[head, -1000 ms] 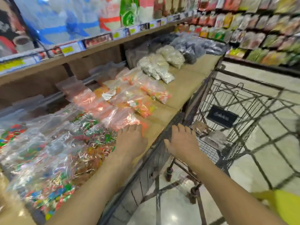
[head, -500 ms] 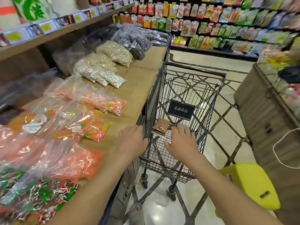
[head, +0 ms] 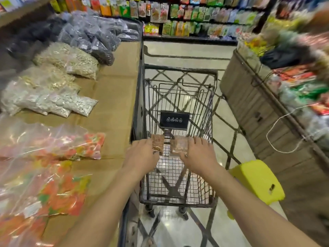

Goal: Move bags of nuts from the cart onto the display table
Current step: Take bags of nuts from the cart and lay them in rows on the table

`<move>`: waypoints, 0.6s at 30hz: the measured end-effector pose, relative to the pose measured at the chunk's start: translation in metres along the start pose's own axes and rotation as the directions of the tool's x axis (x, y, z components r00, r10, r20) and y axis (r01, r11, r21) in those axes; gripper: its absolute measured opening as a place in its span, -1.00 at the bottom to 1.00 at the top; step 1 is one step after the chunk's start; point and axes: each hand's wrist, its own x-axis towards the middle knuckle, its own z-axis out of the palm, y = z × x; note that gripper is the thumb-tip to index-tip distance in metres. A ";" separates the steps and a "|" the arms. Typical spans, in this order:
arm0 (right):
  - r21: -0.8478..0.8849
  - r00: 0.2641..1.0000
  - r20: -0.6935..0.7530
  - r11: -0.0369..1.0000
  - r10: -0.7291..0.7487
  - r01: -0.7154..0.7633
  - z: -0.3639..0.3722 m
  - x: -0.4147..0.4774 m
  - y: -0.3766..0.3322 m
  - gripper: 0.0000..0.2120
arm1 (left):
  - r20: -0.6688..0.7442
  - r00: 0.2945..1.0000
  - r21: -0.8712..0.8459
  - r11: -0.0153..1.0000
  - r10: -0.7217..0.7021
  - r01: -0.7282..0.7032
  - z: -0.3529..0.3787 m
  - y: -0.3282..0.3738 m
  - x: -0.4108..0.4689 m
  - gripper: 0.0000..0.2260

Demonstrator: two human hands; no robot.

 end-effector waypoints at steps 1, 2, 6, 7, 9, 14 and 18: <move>-0.006 1.000 0.012 1.000 0.015 -0.015 0.001 0.005 0.003 -0.35 | 0.012 1.000 -0.006 1.000 0.005 -0.005 0.003 0.000 0.009 -0.49; -0.012 0.999 0.022 1.000 0.029 -0.029 0.002 0.010 0.006 -0.35 | 0.021 1.000 -0.011 1.000 0.012 -0.012 0.007 0.000 0.018 -0.50; -0.029 0.996 0.048 0.997 0.069 -0.068 0.007 0.033 0.017 -0.35 | 0.042 0.999 -0.012 1.000 0.028 -0.027 0.022 -0.001 0.053 -0.66; -0.031 0.996 0.055 0.997 0.072 -0.070 0.009 0.040 0.019 -0.33 | 0.047 0.998 -0.016 0.999 0.029 -0.028 0.025 0.000 0.061 -0.67; -0.023 0.995 0.072 0.997 0.076 -0.074 0.016 0.056 0.026 -0.31 | 0.053 0.998 -0.023 0.999 0.023 -0.022 0.031 0.002 0.078 -0.66; 0.027 0.988 0.132 0.997 0.074 -0.079 0.040 0.104 0.044 -0.33 | 0.128 0.991 -0.053 0.998 -0.026 0.033 0.049 0.010 0.123 -0.70; 0.045 0.980 0.192 0.997 0.061 -0.070 0.063 0.151 0.063 -0.30 | 0.193 0.977 -0.090 0.990 -0.088 0.107 0.070 0.013 0.173 -0.87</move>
